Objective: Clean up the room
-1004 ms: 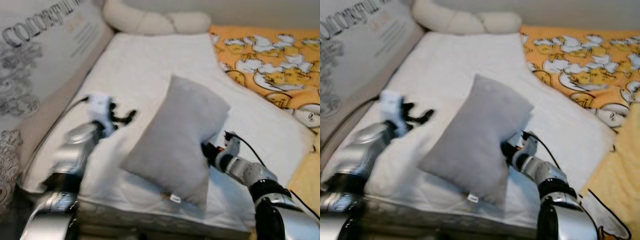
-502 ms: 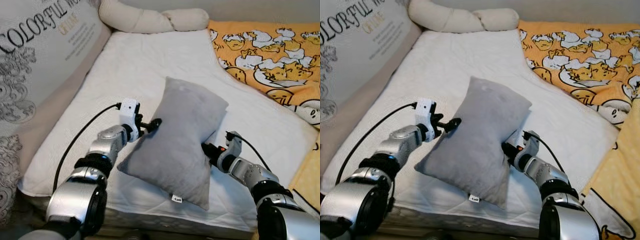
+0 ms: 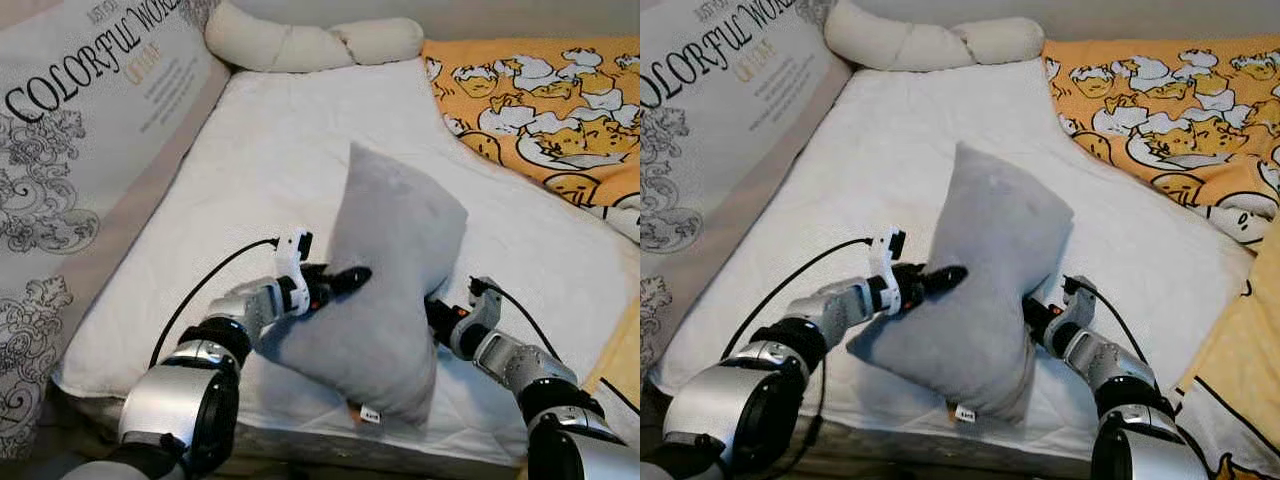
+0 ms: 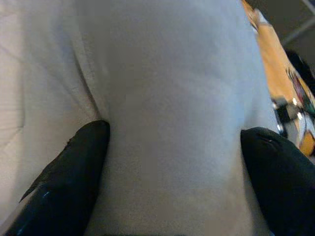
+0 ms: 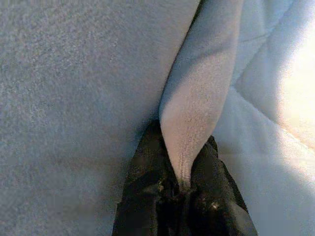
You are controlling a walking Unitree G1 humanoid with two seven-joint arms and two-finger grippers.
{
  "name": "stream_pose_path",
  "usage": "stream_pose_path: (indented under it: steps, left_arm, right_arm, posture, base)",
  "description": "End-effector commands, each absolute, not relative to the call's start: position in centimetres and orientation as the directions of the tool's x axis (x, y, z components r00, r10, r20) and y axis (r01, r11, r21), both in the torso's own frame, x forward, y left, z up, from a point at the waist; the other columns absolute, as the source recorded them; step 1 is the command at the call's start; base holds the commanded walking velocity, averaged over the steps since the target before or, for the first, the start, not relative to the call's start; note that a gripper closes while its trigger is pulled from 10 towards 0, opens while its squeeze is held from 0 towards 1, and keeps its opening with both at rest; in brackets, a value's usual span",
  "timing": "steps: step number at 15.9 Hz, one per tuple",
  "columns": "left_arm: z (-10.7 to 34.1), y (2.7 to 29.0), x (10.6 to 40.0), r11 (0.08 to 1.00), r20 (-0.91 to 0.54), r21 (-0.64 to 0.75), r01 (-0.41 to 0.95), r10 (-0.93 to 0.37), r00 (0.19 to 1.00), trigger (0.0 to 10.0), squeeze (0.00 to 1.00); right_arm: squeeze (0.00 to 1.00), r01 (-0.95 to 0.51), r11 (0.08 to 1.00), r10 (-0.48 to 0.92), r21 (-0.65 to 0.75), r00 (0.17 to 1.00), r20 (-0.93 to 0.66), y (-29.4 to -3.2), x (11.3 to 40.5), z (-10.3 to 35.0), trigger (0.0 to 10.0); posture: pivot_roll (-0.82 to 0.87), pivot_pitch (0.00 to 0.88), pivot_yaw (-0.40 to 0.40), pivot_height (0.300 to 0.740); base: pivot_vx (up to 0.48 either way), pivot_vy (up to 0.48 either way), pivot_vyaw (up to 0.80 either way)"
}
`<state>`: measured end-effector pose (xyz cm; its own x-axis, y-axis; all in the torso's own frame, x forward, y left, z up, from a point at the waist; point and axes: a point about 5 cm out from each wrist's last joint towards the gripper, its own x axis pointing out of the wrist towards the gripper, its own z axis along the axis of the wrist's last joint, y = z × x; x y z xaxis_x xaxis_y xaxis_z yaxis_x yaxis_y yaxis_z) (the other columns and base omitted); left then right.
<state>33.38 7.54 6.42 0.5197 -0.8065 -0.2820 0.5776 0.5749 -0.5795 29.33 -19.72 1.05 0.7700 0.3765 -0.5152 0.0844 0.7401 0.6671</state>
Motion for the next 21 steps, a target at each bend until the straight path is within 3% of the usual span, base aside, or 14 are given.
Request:
stream_pose_path:
  steps: [1, 2, 3, 4, 5, 7, 13, 16, 21]
  left_arm:
    - [5.3, 7.0, 32.4, 0.549, -0.316, -0.595, 0.587, -0.831, 0.457, 10.0, 1.0]
    - [5.5, 7.0, 32.6, 0.557, -0.311, -0.587, 0.588, -0.825, 0.471, 8.9, 1.0]
    - [6.0, 7.2, 33.0, 0.557, -0.292, -0.59, 0.584, -0.822, 0.488, 2.3, 0.67]
    - [6.6, 7.4, 33.2, 0.532, -0.264, -0.606, 0.591, -0.836, 0.482, 0.0, 0.12]
    - [6.7, 7.4, 33.3, 0.524, -0.258, -0.609, 0.596, -0.841, 0.476, 0.0, 0.0]
    - [6.7, 7.6, 33.2, 0.509, -0.258, -0.605, 0.612, -0.853, 0.454, 0.0, 0.0]
    - [6.9, 9.0, 33.7, 0.573, -0.219, -0.586, 0.573, -0.793, 0.569, 0.0, 0.0]
    - [7.7, 8.9, 33.7, 0.605, -0.2, -0.409, 0.683, -0.79, 0.58, 0.0, 0.0]
    - [10.2, 8.8, 34.4, 0.663, -0.095, -0.34, 0.667, -0.73, 0.677, 0.0, 0.0]
  right_arm:
    - [0.0, 0.061, 0.727, 0.406, 0.684, 0.766, -0.499, -18.7, 29.5, 1.2, 0.0]
    - [0.0, 0.045, 0.726, 0.414, 0.687, 0.768, -0.488, -18.5, 29.8, 1.5, 0.0]
    - [0.0, 0.023, 0.724, 0.425, 0.689, 0.772, -0.472, -18.2, 30.1, 1.9, 0.0]
    - [0.0, -0.003, 0.723, 0.434, 0.691, 0.78, -0.45, -17.9, 30.5, 2.4, 0.0]
    - [0.0, -0.015, 0.721, 0.437, 0.693, 0.786, -0.438, -17.7, 30.8, 2.7, 0.0]
    - [0.0, -0.046, 0.715, 0.447, 0.697, 0.797, -0.406, -17.4, 31.2, 3.3, 0.0]
    - [0.0, -0.175, 0.71, 0.497, 0.682, 0.81, -0.31, -15.3, 32.4, 5.7, 0.0]
    - [0.0, -0.207, 0.71, 0.488, 0.673, 0.833, -0.259, -14.2, 32.4, 6.8, 0.0]
    - [0.0, -0.225, 0.79, 0.398, 0.57, 0.895, -0.2, -14.5, 32.2, 8.2, 0.0]
  posture:
    - [-0.11, 0.0, 0.151, 0.74]
    - [-0.11, 0.0, 0.15, 0.74]
    - [-0.1, 0.0, 0.151, 0.74]
    - [-0.1, 0.0, 0.151, 0.74]
    - [-0.09, 0.0, 0.152, 0.74]
    - [-0.08, 0.0, 0.146, 0.74]
    - [-0.01, 0.0, 0.077, 0.74]
    - [0.0, 0.0, 0.068, 0.74]
    - [-0.02, 0.0, 0.09, 0.74]
  base:
    - [0.0, 0.0, 0.0]
    - [0.0, 0.0, 0.0]
    - [0.0, 0.0, 0.0]
    - [0.0, 0.0, 0.0]
    - [0.0, 0.0, 0.0]
    - [0.0, 0.0, 0.0]
    - [0.0, 0.0, 0.0]
    - [0.0, 0.0, 0.0]
    - [0.0, 0.0, 0.0]
